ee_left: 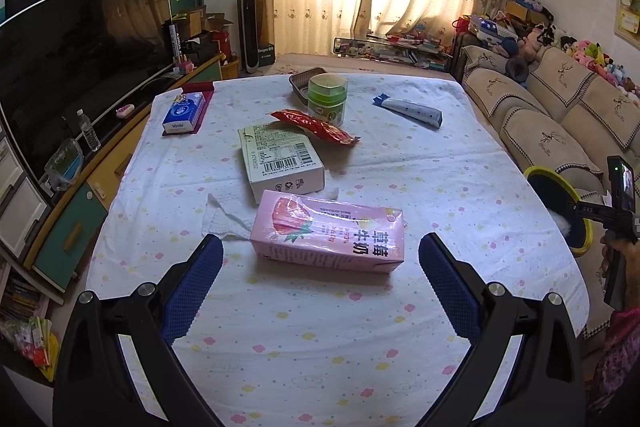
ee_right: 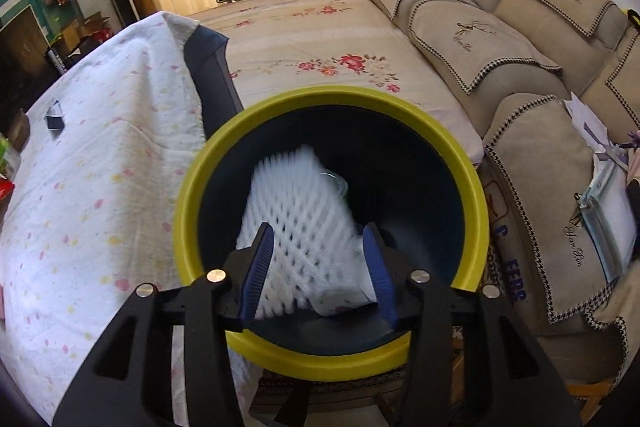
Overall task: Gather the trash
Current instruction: 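Carry the foam net over the bin and open the right gripper, then reach the left gripper to the pink strawberry milk carton and grasp it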
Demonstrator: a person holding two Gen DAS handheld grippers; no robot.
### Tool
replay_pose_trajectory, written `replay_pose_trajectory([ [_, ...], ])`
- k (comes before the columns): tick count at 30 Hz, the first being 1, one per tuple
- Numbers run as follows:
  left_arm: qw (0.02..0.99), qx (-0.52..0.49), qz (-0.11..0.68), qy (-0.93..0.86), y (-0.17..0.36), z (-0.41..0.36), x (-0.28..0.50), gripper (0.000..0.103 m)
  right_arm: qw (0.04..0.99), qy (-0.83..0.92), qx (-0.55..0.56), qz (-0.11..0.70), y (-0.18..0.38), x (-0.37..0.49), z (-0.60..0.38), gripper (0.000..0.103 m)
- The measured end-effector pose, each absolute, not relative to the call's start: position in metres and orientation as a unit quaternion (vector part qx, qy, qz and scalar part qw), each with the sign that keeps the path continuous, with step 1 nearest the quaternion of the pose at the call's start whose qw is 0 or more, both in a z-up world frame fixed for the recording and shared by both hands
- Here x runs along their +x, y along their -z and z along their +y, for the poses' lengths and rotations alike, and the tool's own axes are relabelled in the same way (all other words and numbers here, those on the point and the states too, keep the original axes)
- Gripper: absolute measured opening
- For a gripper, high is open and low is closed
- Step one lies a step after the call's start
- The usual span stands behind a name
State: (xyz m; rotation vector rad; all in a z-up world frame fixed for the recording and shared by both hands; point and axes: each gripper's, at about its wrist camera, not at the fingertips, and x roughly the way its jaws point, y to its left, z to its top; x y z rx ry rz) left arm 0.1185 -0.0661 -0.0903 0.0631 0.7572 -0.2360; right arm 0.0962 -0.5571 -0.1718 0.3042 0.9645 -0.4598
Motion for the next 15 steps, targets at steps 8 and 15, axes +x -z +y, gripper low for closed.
replay_pose_trajectory([
  [8,0.908,0.020,0.400,0.124,0.106,-0.067,0.124,0.097,0.858,0.209,0.141,0.447,0.160,0.094,-0.552,0.048],
  [15,0.888,-0.019,0.438,0.137,0.129,-0.060,0.142,0.097,0.861,0.200,0.133,0.449,0.157,0.100,-0.542,0.049],
])
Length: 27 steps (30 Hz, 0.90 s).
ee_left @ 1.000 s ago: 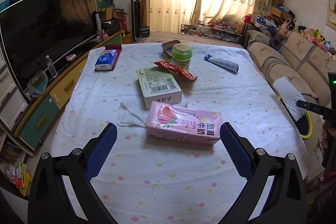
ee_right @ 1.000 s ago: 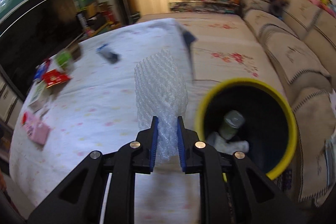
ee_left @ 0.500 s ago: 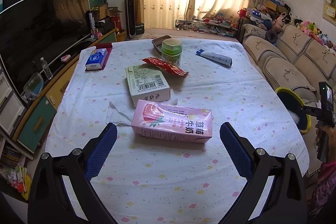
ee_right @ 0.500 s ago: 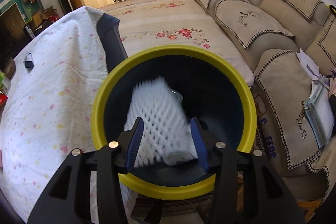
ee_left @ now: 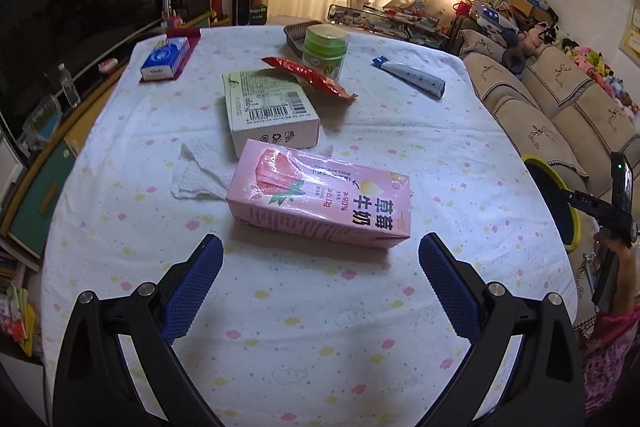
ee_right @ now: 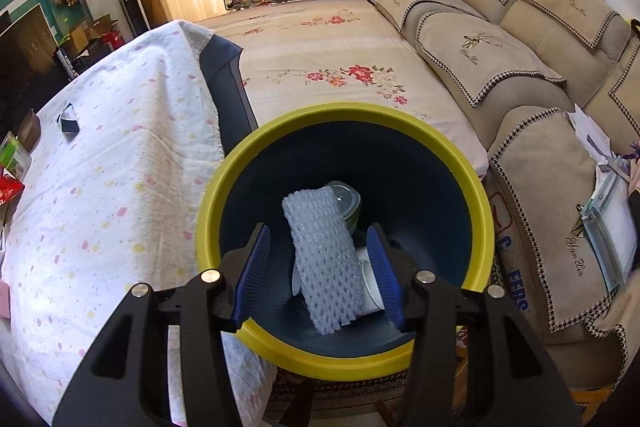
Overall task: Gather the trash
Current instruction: 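Reach the left gripper to the pink strawberry milk carton and grasp it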
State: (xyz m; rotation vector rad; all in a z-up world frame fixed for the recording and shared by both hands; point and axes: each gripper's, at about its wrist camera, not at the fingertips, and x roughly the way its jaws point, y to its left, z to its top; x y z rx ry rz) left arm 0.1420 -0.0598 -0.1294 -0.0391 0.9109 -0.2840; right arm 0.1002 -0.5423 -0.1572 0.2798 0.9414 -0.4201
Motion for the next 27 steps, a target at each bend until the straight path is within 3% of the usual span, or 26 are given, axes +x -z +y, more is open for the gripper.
replay_pose_trajectory([
  [11,0.865,-0.066,0.469,0.168,0.142,-0.067,0.199,0.097,0.859,0.194,0.135,0.453,0.160,0.104,-0.542,0.049],
  [27,0.837,0.063,0.492,0.230,0.161,-0.217,0.250,0.098,0.854,0.201,0.149,0.456,0.167,0.095,-0.557,0.049],
])
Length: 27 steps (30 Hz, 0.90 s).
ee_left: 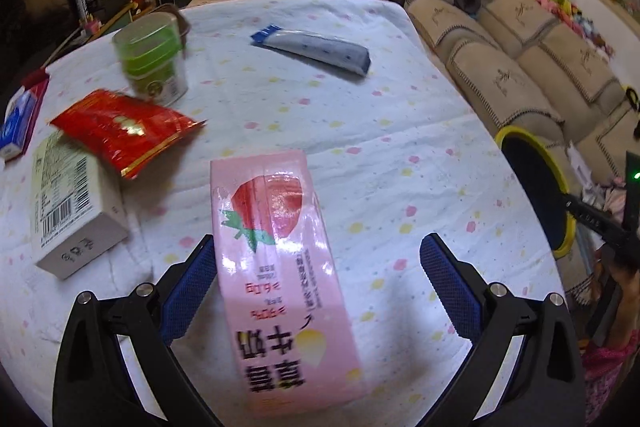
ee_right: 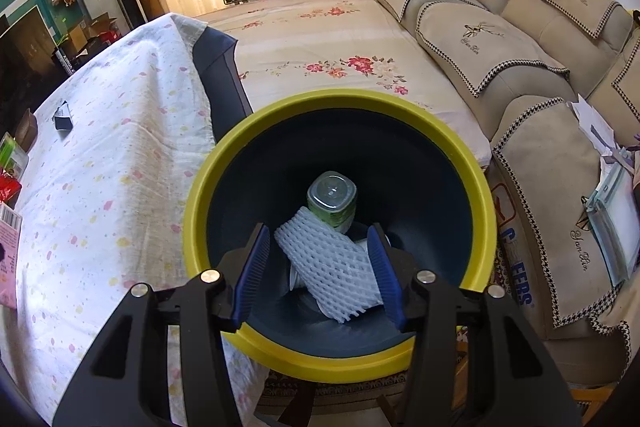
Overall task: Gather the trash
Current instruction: 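Reach the left gripper to the pink strawberry milk carton and grasp it, then carry the milk carton over the bin and open the left gripper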
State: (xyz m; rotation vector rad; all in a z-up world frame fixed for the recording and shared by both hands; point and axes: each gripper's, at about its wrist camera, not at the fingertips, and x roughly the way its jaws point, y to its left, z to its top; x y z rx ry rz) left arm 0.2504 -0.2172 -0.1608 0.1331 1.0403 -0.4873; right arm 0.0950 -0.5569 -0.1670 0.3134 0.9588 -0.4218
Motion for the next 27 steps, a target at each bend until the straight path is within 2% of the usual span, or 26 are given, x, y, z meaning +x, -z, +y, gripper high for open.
replay_pose_trajectory([
  [7,0.841,0.137,0.487,0.189,0.160,-0.233,0.240,0.097,0.854,0.199,0.156,0.454,0.169,0.090,-0.561,0.050],
  [9,0.836,0.133,0.499,0.182,0.163,-0.226,0.245,0.089,0.854,0.197,0.157,0.454,0.170,0.091,-0.560,0.050],
  [11,0.831,0.123,0.516,0.170,0.167,-0.216,0.255,0.075,0.855,0.193,0.159,0.455,0.171,0.092,-0.558,0.050],
  [15,0.820,0.114,0.536,0.165,0.174,-0.211,0.266,0.070,0.857,0.186,0.155,0.455,0.170,0.093,-0.553,0.050],
  [19,0.817,0.122,0.539,0.165,0.174,-0.215,0.268,0.052,0.858,0.184,0.153,0.455,0.168,0.094,-0.552,0.050],
  [27,0.827,0.129,0.514,0.190,0.155,-0.218,0.247,0.051,0.858,0.187,0.156,0.453,0.167,0.090,-0.557,0.050],
])
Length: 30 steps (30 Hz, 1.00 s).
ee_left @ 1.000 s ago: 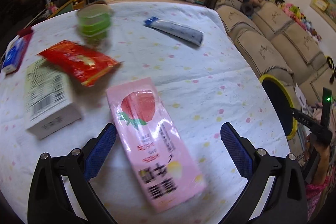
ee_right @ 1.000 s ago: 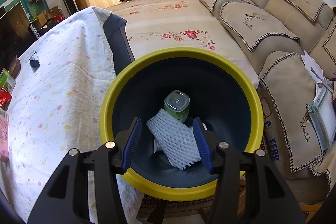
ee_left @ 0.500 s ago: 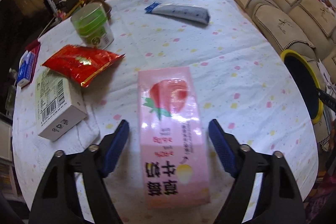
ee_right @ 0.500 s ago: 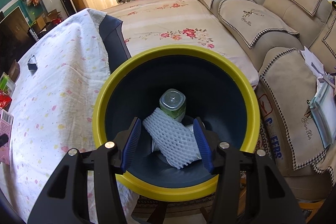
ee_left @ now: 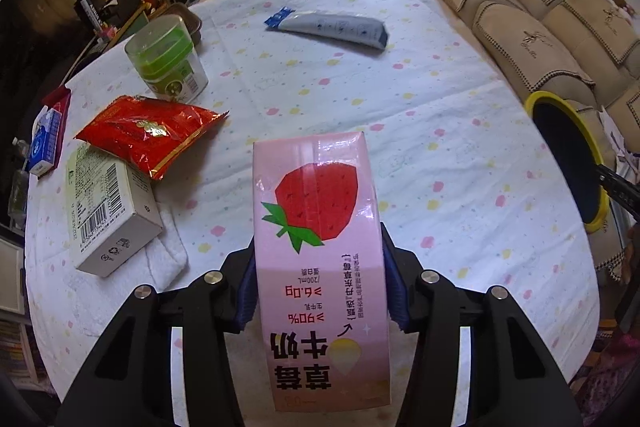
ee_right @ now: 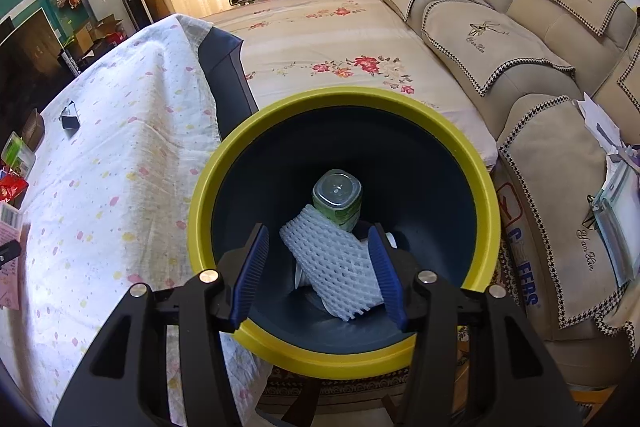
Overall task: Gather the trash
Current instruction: 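Carry the milk carton over the bin and open the left gripper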
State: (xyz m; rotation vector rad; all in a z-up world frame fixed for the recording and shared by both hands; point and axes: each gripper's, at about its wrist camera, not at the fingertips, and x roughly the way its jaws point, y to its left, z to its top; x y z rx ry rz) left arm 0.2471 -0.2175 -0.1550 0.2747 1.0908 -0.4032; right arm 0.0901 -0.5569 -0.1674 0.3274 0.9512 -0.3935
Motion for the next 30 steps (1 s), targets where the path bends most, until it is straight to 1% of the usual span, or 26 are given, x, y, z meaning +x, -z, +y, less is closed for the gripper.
replay_pose_trajectory([
  [8,0.845,0.146,0.463,0.222,0.115,-0.236,0.215,0.051,0.858,0.191,0.162,0.449,0.166,0.082,-0.562,0.050],
  [16,0.843,0.161,0.440,0.265,0.092,-0.273,0.192,0.051,0.861,0.201,0.173,0.435,0.159,0.065,-0.576,0.050],
  [20,0.834,0.176,0.432,0.296,0.086,-0.307,0.183,0.051,0.863,0.210,0.183,0.422,0.154,0.050,-0.589,0.050],
  [30,0.794,0.200,0.426,0.385,0.095,-0.431,0.165,0.051,0.863,0.243,0.200,0.395,0.140,0.009,-0.622,0.050],
])
